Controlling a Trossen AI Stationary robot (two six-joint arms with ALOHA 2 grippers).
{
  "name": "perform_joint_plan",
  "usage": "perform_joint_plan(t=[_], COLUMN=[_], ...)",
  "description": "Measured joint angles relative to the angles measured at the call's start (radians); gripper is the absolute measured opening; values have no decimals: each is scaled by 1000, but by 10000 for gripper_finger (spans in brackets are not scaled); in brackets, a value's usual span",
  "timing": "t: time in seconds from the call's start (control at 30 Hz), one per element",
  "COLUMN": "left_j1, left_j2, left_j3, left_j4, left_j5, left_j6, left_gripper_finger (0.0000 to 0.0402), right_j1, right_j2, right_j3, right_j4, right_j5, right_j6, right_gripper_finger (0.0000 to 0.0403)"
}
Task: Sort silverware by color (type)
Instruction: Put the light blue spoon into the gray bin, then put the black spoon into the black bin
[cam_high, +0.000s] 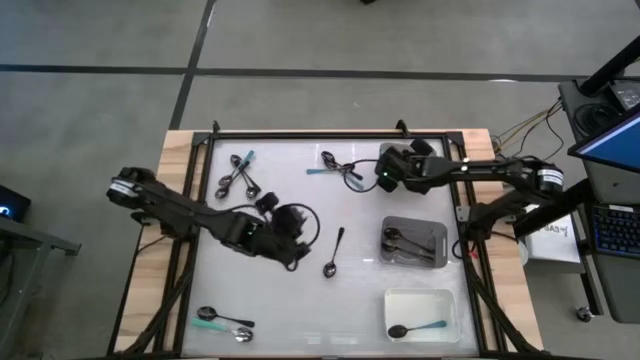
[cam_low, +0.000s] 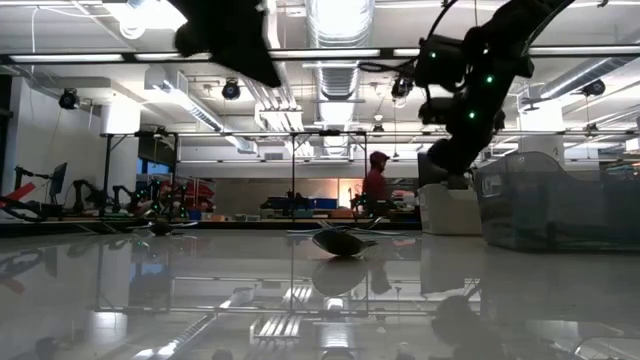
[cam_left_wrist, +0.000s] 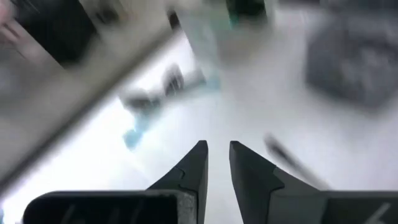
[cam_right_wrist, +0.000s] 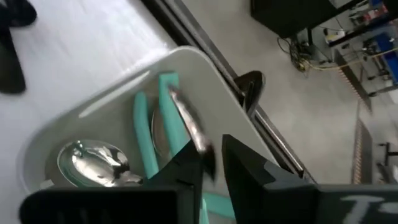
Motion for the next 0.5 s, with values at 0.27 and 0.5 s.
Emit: perform_joint_plan(t=[0.27, 0.5], left_j1=[-79, -243], left_j2=[-40, -20], left_j3=[0, -2], left_j4=[-289, -329], left_j5=[687, 960], left_j6=[-215, -328], left_gripper_finger=[50, 50], right_j1=[12, 20], right_j2=[-139, -277], right_j3=[0, 0], right_j4=[1, 17], right_j5=[-89, -142], right_j6=[-2, -36], right_gripper_finger=[92, 122])
